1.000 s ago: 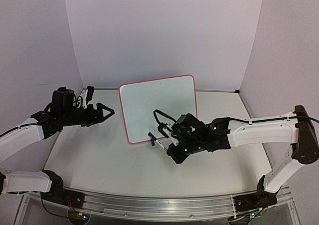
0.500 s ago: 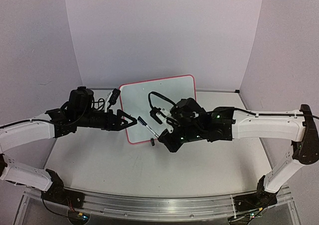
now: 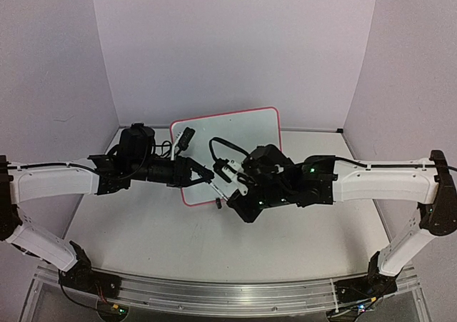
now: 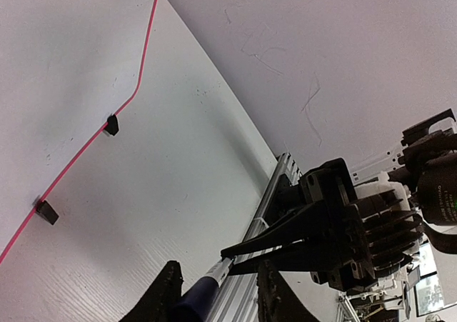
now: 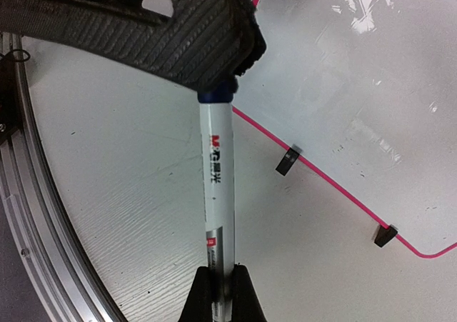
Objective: Write a sentence on the whiteboard
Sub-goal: Pass from the right arm to the left, then open the whiteboard marker from the whiteboard marker.
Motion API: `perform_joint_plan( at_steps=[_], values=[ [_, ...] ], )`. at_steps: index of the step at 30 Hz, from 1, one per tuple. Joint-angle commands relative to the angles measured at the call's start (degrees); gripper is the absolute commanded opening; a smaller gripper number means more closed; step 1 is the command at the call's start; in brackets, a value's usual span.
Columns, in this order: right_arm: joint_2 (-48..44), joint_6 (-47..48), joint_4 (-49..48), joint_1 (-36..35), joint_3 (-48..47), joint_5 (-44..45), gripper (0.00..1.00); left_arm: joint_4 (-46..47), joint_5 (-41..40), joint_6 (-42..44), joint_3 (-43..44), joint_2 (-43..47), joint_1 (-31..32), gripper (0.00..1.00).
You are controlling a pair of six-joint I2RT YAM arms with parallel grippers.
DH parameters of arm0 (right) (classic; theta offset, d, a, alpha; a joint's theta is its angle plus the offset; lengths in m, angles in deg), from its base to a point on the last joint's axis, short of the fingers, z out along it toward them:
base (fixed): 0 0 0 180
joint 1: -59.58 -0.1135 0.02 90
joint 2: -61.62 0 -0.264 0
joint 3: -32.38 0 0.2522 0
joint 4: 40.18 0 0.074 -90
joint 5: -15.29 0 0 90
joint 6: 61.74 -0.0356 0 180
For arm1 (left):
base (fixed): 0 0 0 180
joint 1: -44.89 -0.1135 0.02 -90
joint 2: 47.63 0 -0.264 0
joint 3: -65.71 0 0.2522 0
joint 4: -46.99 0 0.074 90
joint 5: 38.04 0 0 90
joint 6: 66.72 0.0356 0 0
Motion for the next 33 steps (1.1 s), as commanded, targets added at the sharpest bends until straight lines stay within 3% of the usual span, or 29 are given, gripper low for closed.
perform_joint_plan(
  at_steps=[1,6,9,11,14,15,16,17,21,24,27,33],
  values=[
    [-2.3,0.7,0.4,-0.3,1.1,2.7,0.0,3.7,1.3,-0.9,2.8,-0.8,1.3,0.31],
    [-2.7,1.0,0.4,-0.3,1.7,3.9,0.0,3.3,0.1,-0.9,2.7,-0.8,1.3,0.17],
    [-3.4,0.8,0.3,-0.3,2.2,5.5,0.0,3.1,-0.5,-1.0,2.8,-1.0,1.3,0.01],
    [-3.9,-0.2,0.1,-0.3,2.5,7.5,0.0,2.9,-1.7,-1.1,2.6,-0.7,1.3,0.0],
    [-6.2,-3.1,-2.0,-0.2,4.6,10.7,0.32,3.6,-4.8,-1.7,1.7,0.9,1.3,0.0],
    [-7.8,-4.7,-5.4,-0.2,6.3,10.7,0.48,4.1,-6.8,-1.9,1.3,1.9,1.3,0.0],
    [-8.9,-6.7,-7.8,-0.1,8.4,10.6,0.58,4.9,-7.7,-2.2,0.9,2.5,1.3,0.0],
    [-11.8,-10.2,-13.8,0.0,11.5,9.9,0.78,6.8,-9.6,-2.9,0.6,3.8,1.3,0.0],
    [-16.3,-16.7,-26.5,0.2,17.7,9.2,0.94,13.3,-11.1,-5.0,-0.1,5.5,1.2,0.0],
    [-18.1,-19.8,-35.0,0.5,21.5,7.2,0.96,16.6,-10.5,-6.2,-0.3,5.8,1.2,0.0],
    [-19.7,-23.3,-48.1,3.0,25.2,-0.6,0.98,19.5,-7.9,-7.1,-0.3,5.8,1.1,0.0],
    [-19.4,-29.6,-57.4,7.5,27.1,-9.8,0.97,26.7,-4.2,-10.3,-2.7,6.9,1.1,0.0]
  ],
)
